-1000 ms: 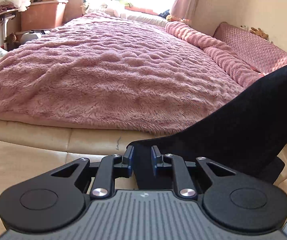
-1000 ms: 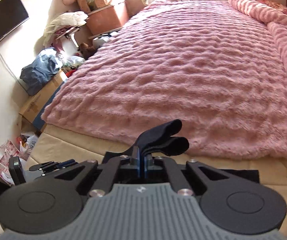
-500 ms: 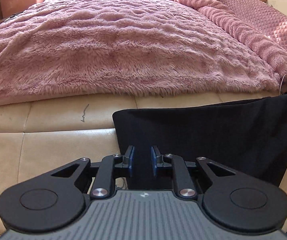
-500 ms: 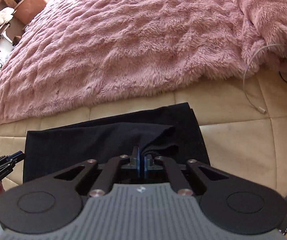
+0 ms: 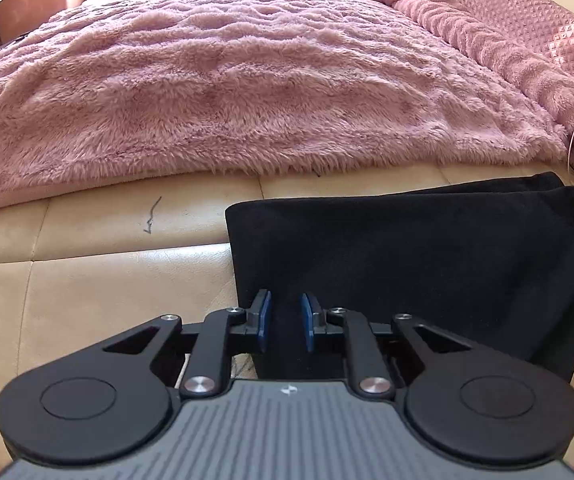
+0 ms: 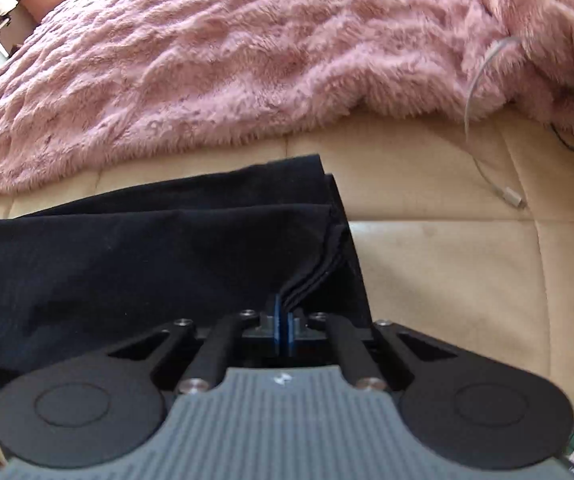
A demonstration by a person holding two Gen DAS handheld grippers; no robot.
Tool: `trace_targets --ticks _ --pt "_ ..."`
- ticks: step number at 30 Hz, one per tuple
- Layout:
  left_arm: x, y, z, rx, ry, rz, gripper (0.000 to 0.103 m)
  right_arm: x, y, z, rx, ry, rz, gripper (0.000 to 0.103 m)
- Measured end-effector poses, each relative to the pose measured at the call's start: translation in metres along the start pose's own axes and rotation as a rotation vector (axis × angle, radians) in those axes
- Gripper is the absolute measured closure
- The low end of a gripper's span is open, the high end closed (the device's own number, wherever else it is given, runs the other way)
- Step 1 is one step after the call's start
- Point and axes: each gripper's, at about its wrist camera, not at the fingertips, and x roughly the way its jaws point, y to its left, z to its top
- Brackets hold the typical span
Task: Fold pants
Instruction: 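Press the folded pants flat with both grippers and open them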
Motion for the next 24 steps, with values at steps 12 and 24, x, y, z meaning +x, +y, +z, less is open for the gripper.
trace_targets --ticks 12,24 --pt "0.003 -0.001 -0.002 -0.027 0.01 0.018 0.084 0.012 -0.004 0.013 -0.026 -0.061 -0.025 0.103" --pt "0.007 -0.004 0.035 -0.031 -0.078 -0.01 0.084 -0.029 0.014 -0.001 -0.004 -0.263 -0.058 0.086"
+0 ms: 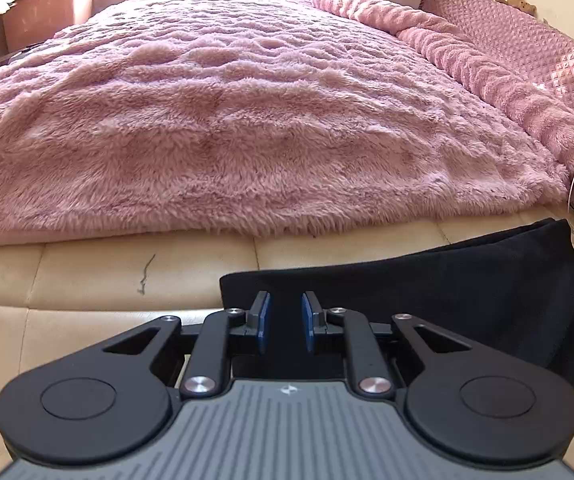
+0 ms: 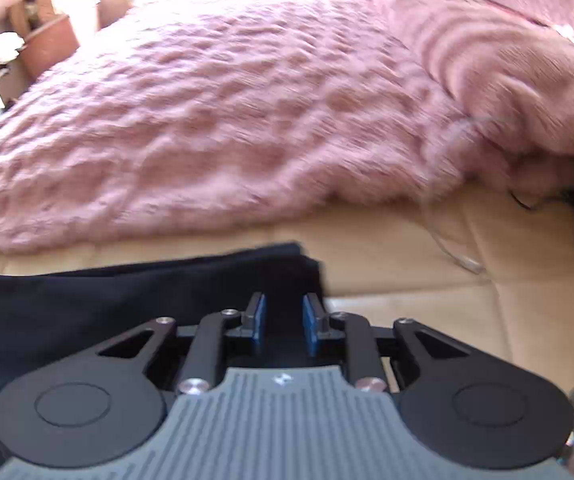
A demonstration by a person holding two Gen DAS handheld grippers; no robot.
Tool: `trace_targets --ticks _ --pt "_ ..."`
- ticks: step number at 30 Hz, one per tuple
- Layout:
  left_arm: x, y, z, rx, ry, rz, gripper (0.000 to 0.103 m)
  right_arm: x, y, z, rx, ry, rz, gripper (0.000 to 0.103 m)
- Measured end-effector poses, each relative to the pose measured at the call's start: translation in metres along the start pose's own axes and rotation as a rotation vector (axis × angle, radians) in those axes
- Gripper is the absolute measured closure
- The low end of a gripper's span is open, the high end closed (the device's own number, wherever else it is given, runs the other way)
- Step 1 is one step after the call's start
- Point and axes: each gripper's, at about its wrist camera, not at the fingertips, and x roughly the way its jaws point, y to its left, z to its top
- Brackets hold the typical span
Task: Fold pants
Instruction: 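Press the folded pants flat with both grippers and open them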
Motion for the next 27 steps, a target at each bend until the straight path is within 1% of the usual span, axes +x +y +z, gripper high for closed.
trace_targets --ticks 2,3,4,5,7,8,11,13,15,16,17,18,21,23,25,27 --pt "0.013 -0.004 0.002 0.011 0.003 0.018 0.084 0.012 0.019 0.0 -0.053 -0.009 0.005 0.088" --pt "0.019 -0.004 0.003 0.01 0.011 0.029 0.085 0.022 0.024 0.001 -0.05 -0.011 0.0 0.09" --pt "0.023 -0.003 0.002 0.002 0.015 0.043 0.087 0.03 0.023 0.002 -0.034 -0.009 0.004 0.091" --pt "0.027 -0.001 0.002 -0.01 0.017 0.053 0.089 0.037 0.022 0.002 -0.014 -0.001 0.002 0.097" --pt "0.034 0.005 0.001 -0.033 0.032 0.066 0.094 0.053 0.017 0.004 -0.012 -0.001 -0.023 0.103" --pt "0.037 0.007 0.0 -0.028 0.035 0.073 0.097 0.06 0.014 0.005 -0.008 0.004 -0.027 0.103" --pt "0.043 0.008 0.001 -0.021 0.028 0.077 0.097 0.071 0.005 0.009 0.047 -0.002 -0.005 0.103" --pt "0.045 0.007 0.003 -0.015 0.027 0.084 0.097 0.075 0.003 0.01 0.065 -0.009 -0.007 0.103" --pt "0.042 0.008 0.005 -0.019 0.027 0.09 0.097 0.072 0.007 0.012 0.062 -0.017 -0.032 0.103" --pt "0.037 0.008 0.005 -0.018 0.02 0.104 0.097 0.067 0.011 0.012 0.048 -0.028 -0.061 0.103" --pt "0.03 0.009 0.004 -0.013 0.009 0.118 0.097 0.06 0.014 0.011 0.026 -0.04 -0.095 0.103" --pt "0.021 0.009 0.003 -0.01 0.003 0.112 0.097 0.05 0.017 0.007 -0.009 -0.054 -0.112 0.103" --pt "-0.004 0.008 -0.009 -0.008 0.001 0.073 0.096 0.023 0.023 -0.01 -0.045 -0.063 -0.051 0.103" --pt "-0.021 0.003 -0.023 -0.001 0.005 0.031 0.096 0.007 0.031 -0.026 -0.083 -0.069 -0.044 0.102" --pt "-0.037 -0.007 -0.041 0.021 0.014 0.007 0.096 -0.004 0.04 -0.043 -0.128 -0.07 -0.033 0.101" --pt "-0.049 -0.015 -0.058 0.04 0.026 -0.01 0.096 -0.007 0.047 -0.059 -0.173 -0.059 -0.039 0.101"
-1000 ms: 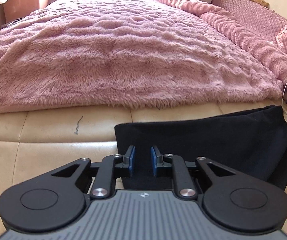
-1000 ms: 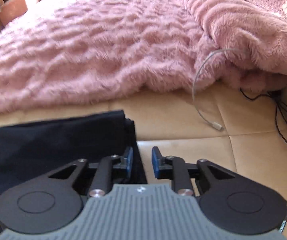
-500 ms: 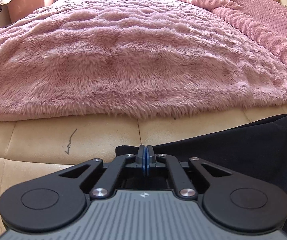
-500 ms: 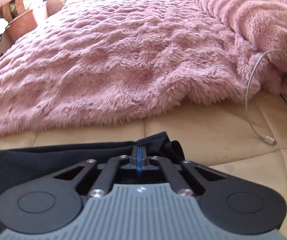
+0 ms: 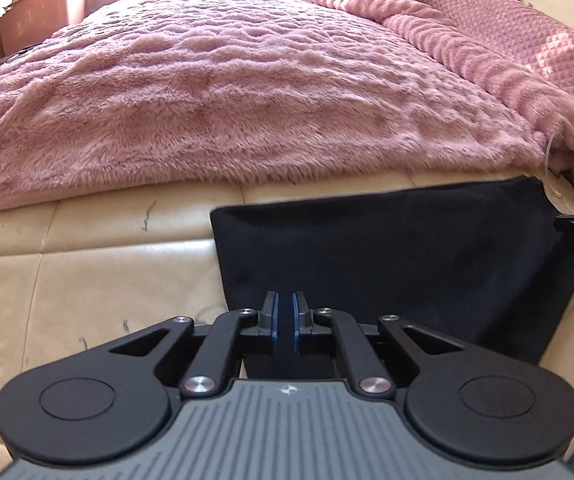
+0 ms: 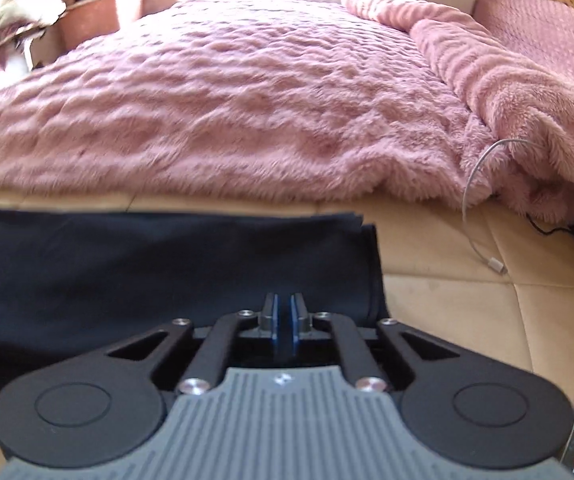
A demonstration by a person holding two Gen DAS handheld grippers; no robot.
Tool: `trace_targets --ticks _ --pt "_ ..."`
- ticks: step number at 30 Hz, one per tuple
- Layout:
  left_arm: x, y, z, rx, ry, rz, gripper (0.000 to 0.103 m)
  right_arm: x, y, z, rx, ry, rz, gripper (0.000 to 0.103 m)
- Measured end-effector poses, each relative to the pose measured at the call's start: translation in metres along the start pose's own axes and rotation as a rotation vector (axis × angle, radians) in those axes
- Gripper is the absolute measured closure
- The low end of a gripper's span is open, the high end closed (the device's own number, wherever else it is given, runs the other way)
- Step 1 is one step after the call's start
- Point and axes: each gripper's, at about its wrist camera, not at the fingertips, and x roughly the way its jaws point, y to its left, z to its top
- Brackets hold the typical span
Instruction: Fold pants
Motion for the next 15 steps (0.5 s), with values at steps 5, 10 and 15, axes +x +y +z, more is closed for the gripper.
trace_targets --ticks 5,10,15 --pt "-0.01 -0.018 -0.037 0.06 0.071 0.006 0.096 0.004 0.0 -0.026 0.001 0.033 -0.014 0.103" --pt "-0.014 -0.013 -0.056 0.039 0.084 0.031 0.097 0.007 -0.01 -0.039 0.048 0.036 -0.002 0.103" --pt "-0.026 -0.009 -0.066 0.055 0.099 0.042 0.097 0.011 -0.005 -0.036 0.043 0.058 -0.016 0.103"
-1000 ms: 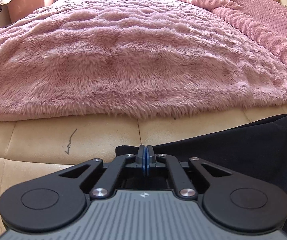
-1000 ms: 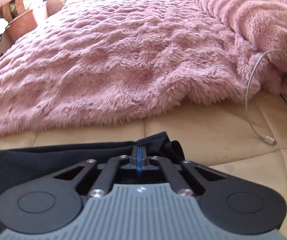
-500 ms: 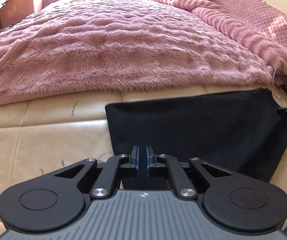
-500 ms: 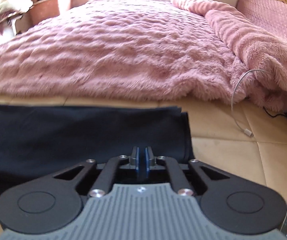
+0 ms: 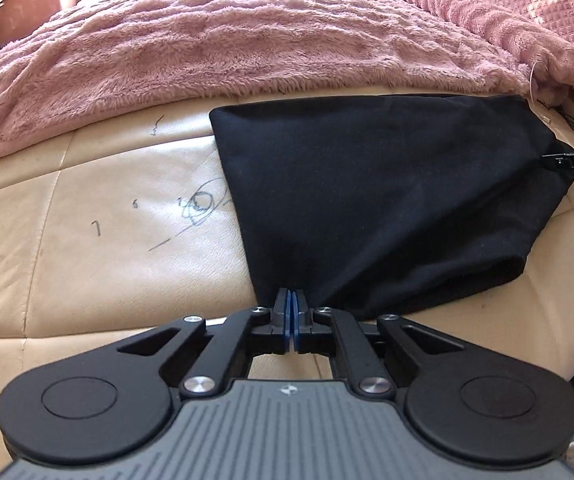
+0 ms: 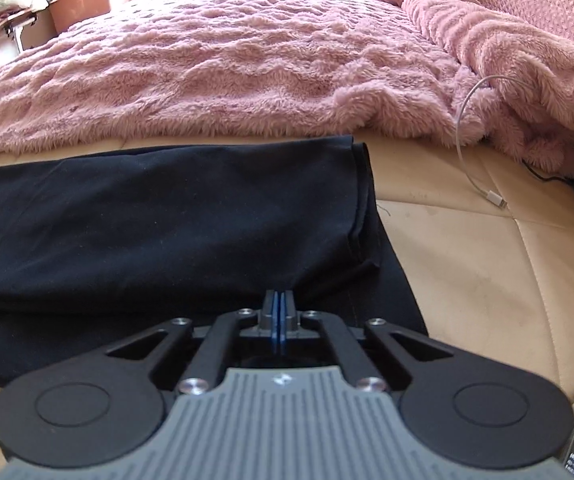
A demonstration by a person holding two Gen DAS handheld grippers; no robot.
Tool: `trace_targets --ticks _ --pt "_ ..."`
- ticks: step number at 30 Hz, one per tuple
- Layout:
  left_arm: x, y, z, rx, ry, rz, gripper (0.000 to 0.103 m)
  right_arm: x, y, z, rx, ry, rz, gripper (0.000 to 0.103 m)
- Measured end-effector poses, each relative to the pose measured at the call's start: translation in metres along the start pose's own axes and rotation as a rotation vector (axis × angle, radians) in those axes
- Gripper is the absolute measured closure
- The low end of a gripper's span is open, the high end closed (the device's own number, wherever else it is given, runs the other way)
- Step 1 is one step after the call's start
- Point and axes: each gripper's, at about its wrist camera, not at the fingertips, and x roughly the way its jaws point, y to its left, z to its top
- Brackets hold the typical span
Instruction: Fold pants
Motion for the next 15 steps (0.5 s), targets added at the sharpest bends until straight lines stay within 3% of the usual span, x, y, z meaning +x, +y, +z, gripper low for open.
trace_targets --ticks 4,6,11,15 --pt "-0.009 0.001 -0.006 0.007 0.051 0.019 0.097 -0.006 0.009 0.009 0.013 0.036 -0.045 0.103" --pt "-0.021 0.004 -0.009 -0.013 0.015 -0.006 0.097 -0.021 0.023 0.012 0.009 0.015 -0.032 0.098" --pt "-0.036 -0.004 0.006 -0.032 -0.086 -0.034 0.097 -0.057 0.085 0.001 0.04 -0.022 0.197 0.098" --pt "-0.02 -0.015 0.021 -0.006 -0.079 -0.015 0.097 -0.063 0.152 -0.01 0.011 -0.022 0.319 0.102"
